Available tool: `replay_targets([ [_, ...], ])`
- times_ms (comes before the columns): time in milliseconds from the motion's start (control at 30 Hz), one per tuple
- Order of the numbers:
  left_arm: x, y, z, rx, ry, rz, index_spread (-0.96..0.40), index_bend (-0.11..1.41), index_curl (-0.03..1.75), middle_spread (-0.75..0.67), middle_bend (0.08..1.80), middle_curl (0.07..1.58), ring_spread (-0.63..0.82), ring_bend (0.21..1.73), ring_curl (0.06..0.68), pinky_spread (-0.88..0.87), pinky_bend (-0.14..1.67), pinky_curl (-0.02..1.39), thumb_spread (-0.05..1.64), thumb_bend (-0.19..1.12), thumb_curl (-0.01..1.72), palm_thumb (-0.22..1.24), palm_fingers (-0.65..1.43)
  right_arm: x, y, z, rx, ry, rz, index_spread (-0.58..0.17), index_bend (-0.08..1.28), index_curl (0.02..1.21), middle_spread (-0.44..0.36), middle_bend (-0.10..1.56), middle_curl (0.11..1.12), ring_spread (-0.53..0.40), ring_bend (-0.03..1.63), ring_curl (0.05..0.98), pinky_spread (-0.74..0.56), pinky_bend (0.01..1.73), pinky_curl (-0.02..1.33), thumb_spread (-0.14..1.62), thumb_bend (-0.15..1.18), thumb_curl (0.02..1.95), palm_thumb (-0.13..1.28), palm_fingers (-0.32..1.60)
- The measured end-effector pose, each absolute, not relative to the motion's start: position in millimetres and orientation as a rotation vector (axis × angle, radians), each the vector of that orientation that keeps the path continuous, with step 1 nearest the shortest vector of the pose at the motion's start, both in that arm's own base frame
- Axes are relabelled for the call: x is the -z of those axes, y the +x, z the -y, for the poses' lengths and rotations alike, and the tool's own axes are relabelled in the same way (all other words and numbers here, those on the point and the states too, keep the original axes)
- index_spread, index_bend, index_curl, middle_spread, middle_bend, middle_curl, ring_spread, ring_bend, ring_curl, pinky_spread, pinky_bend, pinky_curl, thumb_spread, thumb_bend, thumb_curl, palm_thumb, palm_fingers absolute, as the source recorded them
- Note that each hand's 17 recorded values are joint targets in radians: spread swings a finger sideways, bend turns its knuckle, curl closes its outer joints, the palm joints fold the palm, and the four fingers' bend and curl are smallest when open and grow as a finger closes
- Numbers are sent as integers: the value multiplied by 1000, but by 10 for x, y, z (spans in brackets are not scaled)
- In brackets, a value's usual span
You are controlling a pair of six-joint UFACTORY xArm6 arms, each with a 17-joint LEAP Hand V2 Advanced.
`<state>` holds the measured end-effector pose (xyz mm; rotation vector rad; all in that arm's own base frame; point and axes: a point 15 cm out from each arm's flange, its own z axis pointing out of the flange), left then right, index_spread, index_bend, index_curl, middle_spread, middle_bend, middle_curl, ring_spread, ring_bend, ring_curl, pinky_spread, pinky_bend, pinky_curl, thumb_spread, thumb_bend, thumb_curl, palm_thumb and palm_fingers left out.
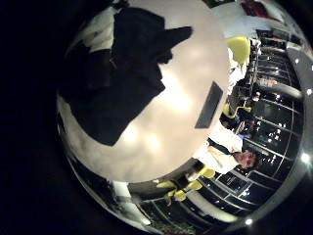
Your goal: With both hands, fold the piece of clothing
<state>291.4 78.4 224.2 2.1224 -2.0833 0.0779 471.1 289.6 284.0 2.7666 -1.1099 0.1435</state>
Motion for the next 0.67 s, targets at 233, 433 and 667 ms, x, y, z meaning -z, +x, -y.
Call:
replay_targets([
  [233,-2298,2881,-665,-63,2109,2092,-496,401,849,-513,699,889,-468,982,488,-569,407,662,1237,-14,403,486,735,-3440,4772,-2590,-131,2865,1181,-439,115,374,8,287,385,136,814,396,262,878,739,1071,-25,547,698,-110],
  [433,-2386,2899,-502,-37,2092,2098,-505,402,888,-513,710,910,-467,983,502,-578,423,685,1237,-14,411,484,716,-3862,4583,-1718,-60,2762,1316,-394,174,333,13,320,379,160,742,344,371,749,642,1079,-9,537,743,13],
  [667,-2484,2827,-340,34,2086,2084,-511,400,920,-518,714,919,-459,976,511,-582,435,707,1237,-18,414,467,692,-3769,3913,-799,103,2622,1389,-370,171,326,-4,330,373,110,748,323,411,646,555,1139,-10,527,784,116],
])
